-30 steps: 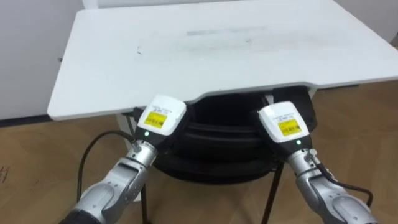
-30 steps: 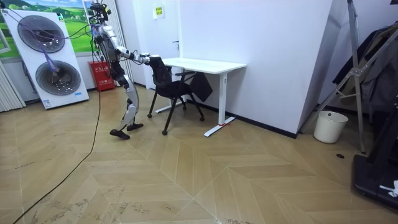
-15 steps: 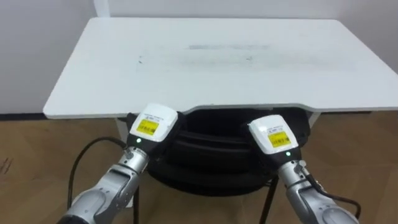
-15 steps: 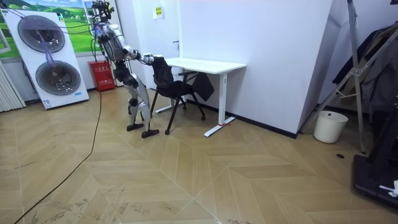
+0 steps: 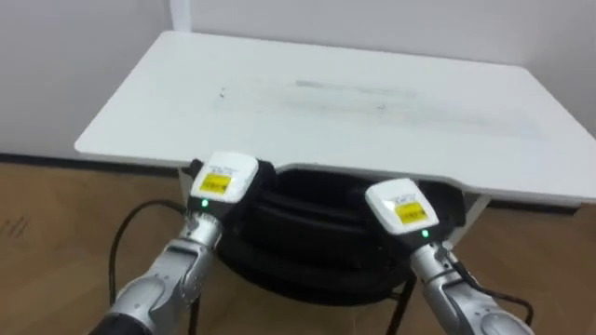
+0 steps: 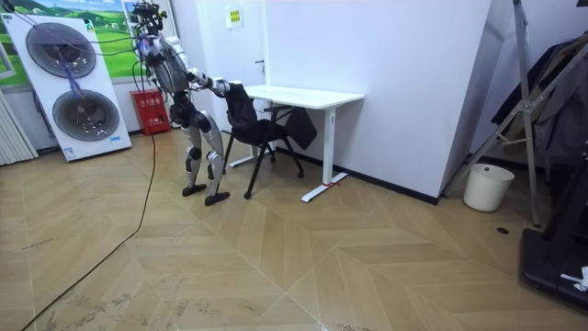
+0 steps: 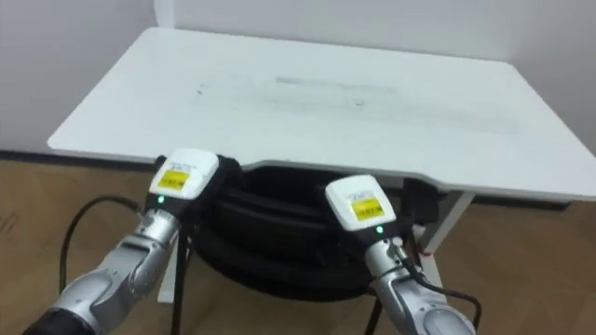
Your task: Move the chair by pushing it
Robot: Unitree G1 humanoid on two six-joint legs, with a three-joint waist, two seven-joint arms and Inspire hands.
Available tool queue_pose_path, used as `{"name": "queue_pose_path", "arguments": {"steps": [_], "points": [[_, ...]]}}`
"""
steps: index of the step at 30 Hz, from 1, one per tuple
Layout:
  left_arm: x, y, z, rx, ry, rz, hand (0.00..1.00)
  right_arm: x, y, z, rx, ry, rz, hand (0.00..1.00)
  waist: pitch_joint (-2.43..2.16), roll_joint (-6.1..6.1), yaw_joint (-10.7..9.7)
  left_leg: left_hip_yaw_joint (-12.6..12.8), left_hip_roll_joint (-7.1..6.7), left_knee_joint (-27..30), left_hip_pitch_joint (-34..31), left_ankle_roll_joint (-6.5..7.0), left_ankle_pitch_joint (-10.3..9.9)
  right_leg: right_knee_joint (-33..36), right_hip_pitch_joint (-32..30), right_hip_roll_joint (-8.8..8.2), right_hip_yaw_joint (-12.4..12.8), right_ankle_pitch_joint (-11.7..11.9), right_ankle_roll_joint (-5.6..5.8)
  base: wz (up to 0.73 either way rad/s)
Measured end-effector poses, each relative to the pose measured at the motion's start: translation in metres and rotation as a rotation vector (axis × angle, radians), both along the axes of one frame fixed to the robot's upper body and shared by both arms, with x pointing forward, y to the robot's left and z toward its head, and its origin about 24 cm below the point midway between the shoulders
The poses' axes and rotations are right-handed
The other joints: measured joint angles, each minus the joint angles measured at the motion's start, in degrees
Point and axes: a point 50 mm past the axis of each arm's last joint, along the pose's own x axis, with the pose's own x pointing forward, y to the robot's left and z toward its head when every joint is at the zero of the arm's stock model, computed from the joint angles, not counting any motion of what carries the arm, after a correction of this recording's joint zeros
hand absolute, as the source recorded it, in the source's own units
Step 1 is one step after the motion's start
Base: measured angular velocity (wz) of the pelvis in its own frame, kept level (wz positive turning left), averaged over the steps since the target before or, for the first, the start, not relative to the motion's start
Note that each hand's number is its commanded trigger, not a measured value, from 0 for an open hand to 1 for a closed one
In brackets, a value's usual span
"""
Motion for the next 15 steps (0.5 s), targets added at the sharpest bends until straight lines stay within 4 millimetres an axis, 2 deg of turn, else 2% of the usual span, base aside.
{"name": "queue_pose_path", "arguments": {"steps": [3,6,8,10,12,14,15], "points": [[0.002,0.000,0.007,-0.105,-0.002,0.039,0.00,0.004,-0.006,0.005,0.077,0.011,-0.057,0.00,0.28,0.74,1.00,0.72,-0.57,-3.38,0.66,0.64,2.01,-4.52,0.57,0.35,0.96,3.27,0.71,-0.22],[0.009,0.015,0.018,-0.218,-0.032,0.148,0.00,0.009,-0.014,0.014,0.145,0.039,-0.092,0.00,0.39,0.98,1.30,1.16,-1.27,-5.78,0.75,1.25,3.51,-7.57,0.78,0.01,1.84,5.51,1.21,-0.08],[0.014,0.035,0.030,-0.356,-0.067,0.259,0.00,0.010,-0.022,0.024,0.203,0.022,-0.109,0.00,0.80,1.63,1.12,1.19,-2.15,-7.01,0.70,1.77,4.58,-8.95,0.87,-0.57,2.36,6.84,1.21,0.02],[0.013,0.050,0.041,-0.456,-0.113,0.332,0.00,0.006,-0.031,0.035,0.296,-0.009,-0.150,0.00,1.19,2.54,1.18,1.21,-2.90,-7.84,0.46,2.34,5.09,-8.99,0.27,-1.07,3.00,7.11,1.30,0.05],[0.006,0.071,0.054,-0.602,-0.203,0.432,0.00,-0.002,-0.038,0.047,0.410,-0.047,-0.191,0.00,0.98,3.13,1.06,1.65,-3.60,-9.47,0.46,2.37,6.32,-8.84,-0.67,-1.80,3.35,7.27,1.21,0.02],[-0.007,0.104,0.089,-0.839,-0.465,0.553,0.00,-0.017,-0.050,0.056,0.534,-0.062,-0.237,0.00,0.97,3.12,0.89,2.06,-4.25,-12.70,2.03,2.92,7.94,-9.23,-0.63,-2.48,3.69,7.30,1.25,0.00],[-0.013,0.115,0.096,-0.891,-0.536,0.586,0.00,-0.022,-0.055,0.057,0.549,-0.060,-0.259,0.00,0.94,3.18,0.82,2.27,-4.37,-13.73,2.69,3.02,8.24,-9.43,-0.33,-2.55,4.07,7.30,1.33,-0.16]]}}
